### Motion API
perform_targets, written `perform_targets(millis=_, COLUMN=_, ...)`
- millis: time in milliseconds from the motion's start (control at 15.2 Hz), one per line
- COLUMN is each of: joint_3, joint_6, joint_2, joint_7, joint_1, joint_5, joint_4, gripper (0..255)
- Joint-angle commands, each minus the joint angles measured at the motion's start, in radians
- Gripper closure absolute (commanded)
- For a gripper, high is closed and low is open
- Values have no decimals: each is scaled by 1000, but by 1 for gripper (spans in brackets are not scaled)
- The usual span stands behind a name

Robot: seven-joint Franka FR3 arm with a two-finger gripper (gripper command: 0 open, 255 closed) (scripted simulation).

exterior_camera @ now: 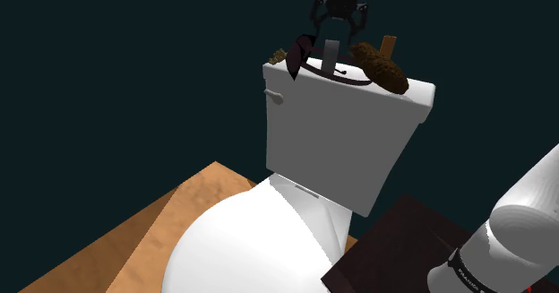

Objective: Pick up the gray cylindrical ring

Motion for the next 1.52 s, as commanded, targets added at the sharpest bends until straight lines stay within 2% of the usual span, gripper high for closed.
perform_targets(millis=0, joint_3=-1, joint_6=22, joint_2=-6, joint_7=11, joint_1=-1, joint_5=0, joint_4=-28, gripper=0)
perform_targets(millis=396, joint_3=-2, joint_6=90, joint_2=-27, joint_7=8, joint_1=-2, joint_5=4, joint_4=-116, gripper=0)
perform_targets(millis=462, joint_3=-3, joint_6=88, joint_2=-26, joint_7=7, joint_1=-2, joint_5=4, joint_4=-113, gripper=255)
perform_targets(millis=1056, joint_3=-2, joint_6=90, joint_2=-27, joint_7=8, joint_1=-2, joint_5=4, joint_4=-116, gripper=255)
perform_targets(millis=1452, joint_3=0, joint_6=1, joint_2=3, joint_7=12, joint_1=-1, joint_5=-1, joint_4=2, gripper=255)
